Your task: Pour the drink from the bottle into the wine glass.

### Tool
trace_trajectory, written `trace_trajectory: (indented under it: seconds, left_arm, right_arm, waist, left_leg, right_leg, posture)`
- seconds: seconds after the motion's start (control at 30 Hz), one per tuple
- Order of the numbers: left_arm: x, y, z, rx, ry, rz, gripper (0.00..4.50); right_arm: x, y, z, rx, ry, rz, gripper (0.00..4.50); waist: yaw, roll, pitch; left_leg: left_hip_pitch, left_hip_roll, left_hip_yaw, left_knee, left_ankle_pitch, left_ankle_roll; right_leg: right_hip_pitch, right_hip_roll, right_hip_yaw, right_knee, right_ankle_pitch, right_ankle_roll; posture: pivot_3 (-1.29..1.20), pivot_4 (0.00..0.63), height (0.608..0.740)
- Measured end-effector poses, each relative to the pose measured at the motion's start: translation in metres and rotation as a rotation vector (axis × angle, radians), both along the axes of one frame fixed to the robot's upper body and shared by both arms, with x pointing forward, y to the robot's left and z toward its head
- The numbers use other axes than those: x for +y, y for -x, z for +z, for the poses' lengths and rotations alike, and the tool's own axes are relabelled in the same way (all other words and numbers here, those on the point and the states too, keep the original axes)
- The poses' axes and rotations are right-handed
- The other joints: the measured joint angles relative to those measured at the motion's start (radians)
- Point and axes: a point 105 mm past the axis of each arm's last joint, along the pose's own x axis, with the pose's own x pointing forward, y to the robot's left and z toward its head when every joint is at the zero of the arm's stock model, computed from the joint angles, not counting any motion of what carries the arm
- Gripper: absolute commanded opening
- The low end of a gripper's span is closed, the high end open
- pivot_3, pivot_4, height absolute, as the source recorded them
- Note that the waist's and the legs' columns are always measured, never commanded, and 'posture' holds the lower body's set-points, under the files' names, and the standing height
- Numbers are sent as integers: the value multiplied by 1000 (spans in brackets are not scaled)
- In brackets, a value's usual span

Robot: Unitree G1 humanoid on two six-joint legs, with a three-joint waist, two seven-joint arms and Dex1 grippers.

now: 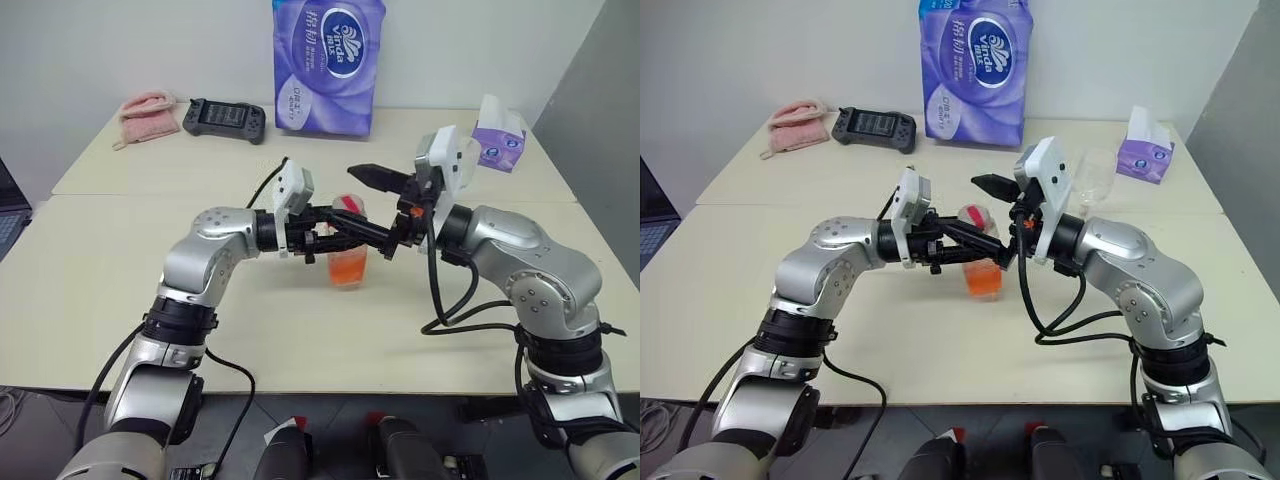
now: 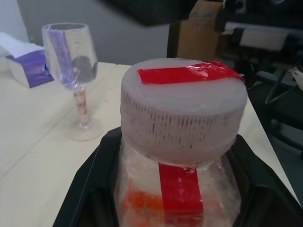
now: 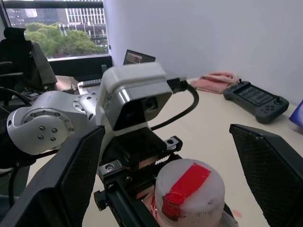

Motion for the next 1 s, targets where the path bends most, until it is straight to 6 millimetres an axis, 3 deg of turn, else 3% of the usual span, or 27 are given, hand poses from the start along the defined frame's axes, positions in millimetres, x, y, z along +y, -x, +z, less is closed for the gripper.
trace_trajectory:
  seconds: [0.33, 0.43, 0.6, 0.63, 0.87, 1.0]
  left_arm:
    - [-9, -7, -4, -12, 7, -23, 2177]
    - [-11, -9, -5, -1, 18, -12, 2177]
    - [-9, -12, -4, -5, 25, 15, 2177]
    - [-9, -12, -4, -5, 26, 19, 2177]
    - [-7, -11, -4, -3, 27, 20, 2177]
    - [-2, -1, -1, 6, 26, -9, 2177]
  right_arm:
    - [-7, -19, -18, 18, 45, -142, 4500]
    - [-7, -24, -19, 20, 40, -169, 3891]
    - [-1, -23, -20, 22, 24, -157, 2111]
    - [-1, -23, -20, 20, 25, -160, 1926]
    - [1, -22, -19, 19, 18, -143, 1942]
    - [3, -18, -17, 2, 17, 29, 1942]
  waist:
    - [0, 0, 0]
    - [0, 0, 0]
    - [-1, 1, 1]
    - [-1, 1, 1]
    - [-1, 1, 1]
    - [-3, 1, 1]
  left_leg:
    - [-2, 0, 0, 0, 0, 0]
    - [-2, 0, 0, 0, 0, 0]
    - [-2, 0, 0, 0, 0, 0]
    - [-2, 0, 0, 0, 0, 0]
    - [-2, 0, 0, 0, 0, 0]
    - [-2, 0, 1, 0, 0, 0]
  right_leg:
    - [-1, 0, 0, 0, 0, 0]
    - [-2, 0, 0, 0, 0, 0]
    - [-2, 0, 0, 1, 0, 0]
    - [-2, 0, 0, 1, 0, 0]
    - [-2, 0, 0, 1, 0, 0]
    - [-2, 0, -1, 1, 0, 0]
  posture:
    - [0, 150, 740]
    - [0, 150, 740]
    - [0, 150, 740]
    - [0, 150, 740]
    - [0, 150, 740]
    - [0, 150, 740]
